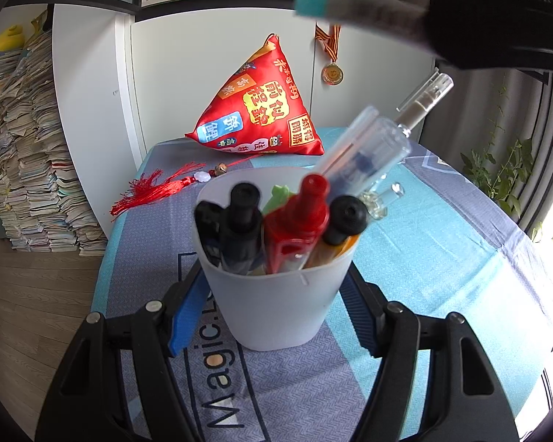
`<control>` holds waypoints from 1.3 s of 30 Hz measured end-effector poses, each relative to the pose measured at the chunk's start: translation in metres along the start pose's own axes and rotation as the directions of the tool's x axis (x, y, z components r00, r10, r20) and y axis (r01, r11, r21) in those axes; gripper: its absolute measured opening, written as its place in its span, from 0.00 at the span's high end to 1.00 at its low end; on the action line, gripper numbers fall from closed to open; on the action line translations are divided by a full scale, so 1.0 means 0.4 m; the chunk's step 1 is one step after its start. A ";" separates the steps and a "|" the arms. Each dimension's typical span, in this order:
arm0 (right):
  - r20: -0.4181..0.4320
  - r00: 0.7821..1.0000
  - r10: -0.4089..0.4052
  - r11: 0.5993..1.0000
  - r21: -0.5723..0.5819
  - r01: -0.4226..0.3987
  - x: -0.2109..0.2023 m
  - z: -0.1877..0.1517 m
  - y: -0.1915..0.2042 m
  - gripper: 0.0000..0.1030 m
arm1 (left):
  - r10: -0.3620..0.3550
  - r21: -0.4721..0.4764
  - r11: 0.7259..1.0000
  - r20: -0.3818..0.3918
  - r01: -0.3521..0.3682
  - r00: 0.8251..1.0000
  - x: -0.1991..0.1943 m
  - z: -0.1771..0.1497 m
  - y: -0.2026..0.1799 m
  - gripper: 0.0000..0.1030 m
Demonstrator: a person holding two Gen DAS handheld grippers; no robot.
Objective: Organize stationery
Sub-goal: 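Carry the eraser with the right gripper and drop it into the cup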
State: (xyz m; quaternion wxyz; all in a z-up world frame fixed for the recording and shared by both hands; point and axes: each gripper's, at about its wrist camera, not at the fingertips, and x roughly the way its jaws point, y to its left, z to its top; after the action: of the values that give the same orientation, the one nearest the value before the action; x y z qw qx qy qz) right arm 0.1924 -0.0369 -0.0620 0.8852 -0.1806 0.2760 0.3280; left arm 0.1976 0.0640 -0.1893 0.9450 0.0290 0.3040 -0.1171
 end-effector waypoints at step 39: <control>-0.100 0.992 0.076 0.996 0.044 -0.072 0.084 0.013 -0.026 0.79 | -0.003 -0.002 1.000 -0.004 0.003 1.000 0.005 -0.005 -0.001 0.33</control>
State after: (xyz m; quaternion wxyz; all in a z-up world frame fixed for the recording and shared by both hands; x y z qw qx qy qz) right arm 0.2227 -0.0256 -0.0771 0.8607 -0.1689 0.3336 0.3456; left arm 0.1980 0.0634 -0.1923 0.9442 0.0280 0.3060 -0.1183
